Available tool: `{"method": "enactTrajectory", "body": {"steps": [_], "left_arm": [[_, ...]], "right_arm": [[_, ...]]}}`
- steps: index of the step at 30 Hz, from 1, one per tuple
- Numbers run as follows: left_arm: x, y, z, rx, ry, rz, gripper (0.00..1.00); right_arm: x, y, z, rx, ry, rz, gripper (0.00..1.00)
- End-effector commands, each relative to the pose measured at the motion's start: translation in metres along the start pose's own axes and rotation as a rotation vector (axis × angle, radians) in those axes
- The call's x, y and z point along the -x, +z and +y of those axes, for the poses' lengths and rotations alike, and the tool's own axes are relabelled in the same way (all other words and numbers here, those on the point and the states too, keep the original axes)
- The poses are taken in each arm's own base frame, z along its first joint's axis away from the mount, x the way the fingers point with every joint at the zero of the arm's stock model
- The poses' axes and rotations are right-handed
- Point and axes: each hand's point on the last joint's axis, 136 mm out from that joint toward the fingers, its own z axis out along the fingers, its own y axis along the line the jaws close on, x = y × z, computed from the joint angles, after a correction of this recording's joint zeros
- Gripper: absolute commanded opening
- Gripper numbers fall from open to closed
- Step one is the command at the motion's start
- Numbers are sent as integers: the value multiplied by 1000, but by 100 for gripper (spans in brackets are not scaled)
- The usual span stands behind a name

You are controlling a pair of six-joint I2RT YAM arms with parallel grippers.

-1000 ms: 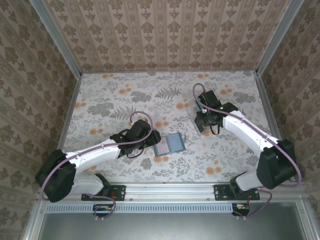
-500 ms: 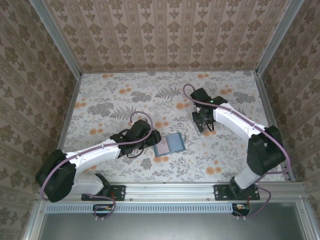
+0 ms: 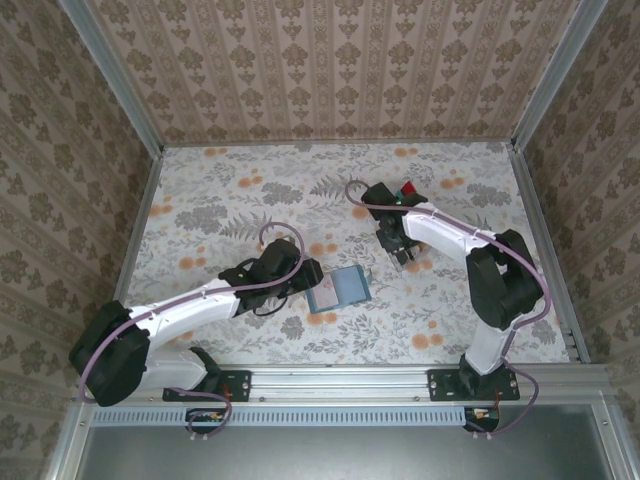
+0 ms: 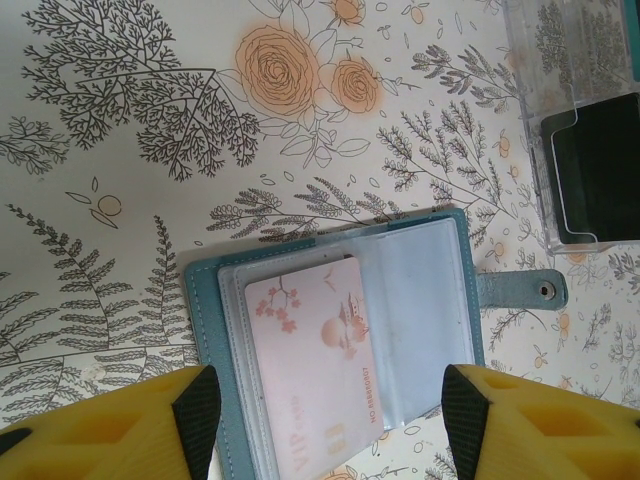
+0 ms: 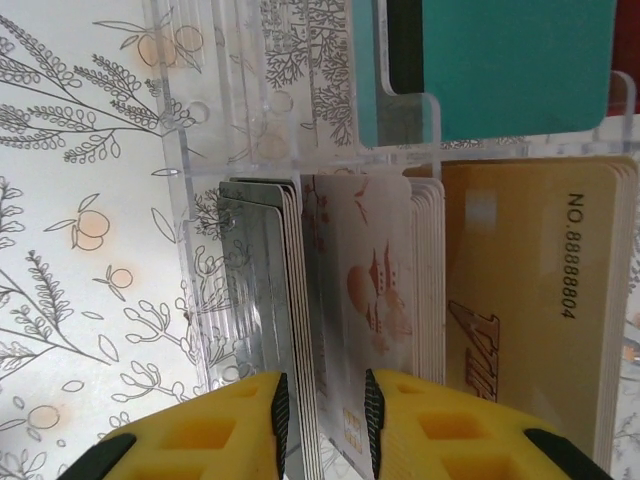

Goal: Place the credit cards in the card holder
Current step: Pick up several credit cards from the storage box.

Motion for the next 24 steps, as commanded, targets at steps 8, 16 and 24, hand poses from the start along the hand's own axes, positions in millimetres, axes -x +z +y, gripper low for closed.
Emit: {"method": "enactTrajectory", "body": {"steps": [8, 16, 24], "left_arm": [[-3, 1, 6, 24, -3, 11, 63], [-1, 1, 9, 30, -15, 1, 63], [-3, 2, 12, 34, -17, 11, 63]], "right_arm": [[5, 15, -2, -207, -114, 3, 29], [8, 10, -14, -306, -118, -26, 30], [10, 4, -18, -313, -108, -57, 25]]}}
